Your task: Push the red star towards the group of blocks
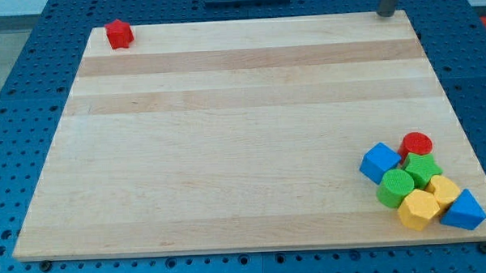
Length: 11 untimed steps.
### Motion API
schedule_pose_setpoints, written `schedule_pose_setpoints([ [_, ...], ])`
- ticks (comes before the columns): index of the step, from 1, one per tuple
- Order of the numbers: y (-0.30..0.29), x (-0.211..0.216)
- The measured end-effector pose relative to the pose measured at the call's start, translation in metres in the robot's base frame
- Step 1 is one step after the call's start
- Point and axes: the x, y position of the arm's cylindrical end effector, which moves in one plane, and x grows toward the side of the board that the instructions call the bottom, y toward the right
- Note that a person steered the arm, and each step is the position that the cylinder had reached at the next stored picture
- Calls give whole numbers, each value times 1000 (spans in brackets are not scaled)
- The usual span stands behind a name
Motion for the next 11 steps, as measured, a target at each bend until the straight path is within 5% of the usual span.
schedule_pose_setpoints([
  [1,0,14],
  [2,-61,100],
  [4,-279,213],
  [6,-548,199],
  [7,-562,184],
  [8,-562,101],
  [10,-562,-1],
  [11,-547,-2],
])
